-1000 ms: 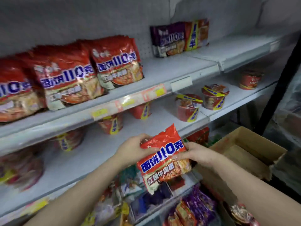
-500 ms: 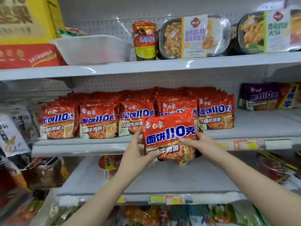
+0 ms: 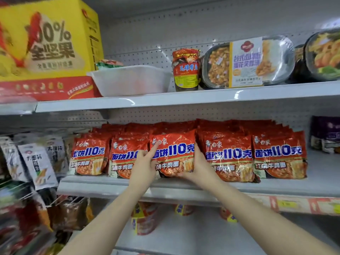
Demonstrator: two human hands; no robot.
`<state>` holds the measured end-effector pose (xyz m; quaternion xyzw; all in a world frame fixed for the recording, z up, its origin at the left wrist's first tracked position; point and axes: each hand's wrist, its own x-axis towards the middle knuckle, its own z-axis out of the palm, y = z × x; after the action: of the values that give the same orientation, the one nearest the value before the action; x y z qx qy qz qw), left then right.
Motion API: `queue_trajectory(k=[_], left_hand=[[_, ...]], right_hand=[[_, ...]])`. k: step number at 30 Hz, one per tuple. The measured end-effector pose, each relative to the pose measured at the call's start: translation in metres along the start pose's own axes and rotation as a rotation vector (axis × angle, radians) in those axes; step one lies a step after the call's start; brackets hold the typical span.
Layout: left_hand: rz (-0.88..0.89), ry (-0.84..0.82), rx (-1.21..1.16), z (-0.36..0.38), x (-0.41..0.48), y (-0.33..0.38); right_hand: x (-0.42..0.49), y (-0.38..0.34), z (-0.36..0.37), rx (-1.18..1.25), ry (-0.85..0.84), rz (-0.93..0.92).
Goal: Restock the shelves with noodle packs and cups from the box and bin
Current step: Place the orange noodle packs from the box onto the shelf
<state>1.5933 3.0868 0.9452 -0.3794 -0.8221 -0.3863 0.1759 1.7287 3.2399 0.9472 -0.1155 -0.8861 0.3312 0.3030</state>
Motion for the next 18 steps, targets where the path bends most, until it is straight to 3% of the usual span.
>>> queue_trajectory(k=[4,8,13,18], left_hand=[[0.013,-0.013,0.109,0.017,0.012,-0.014],[0.033,-0.060,0.194,0.022,0.015,-0.027],[0.050,-0.062,0.294,0.026,0.016,-0.032],[0.075,-0.002,0.227,0.028,0.010,-0.032]], right_hand=[[0.016,0.019,0.011,-0.286,0.094,-0.041],[0.019,0.026,0.012,-0.550,0.124,-0.195],[0.026,0.029,0.010,-0.660,0.006,-0.218],[0.026,0.028,0.011,-0.710,-0.009,-0.214]])
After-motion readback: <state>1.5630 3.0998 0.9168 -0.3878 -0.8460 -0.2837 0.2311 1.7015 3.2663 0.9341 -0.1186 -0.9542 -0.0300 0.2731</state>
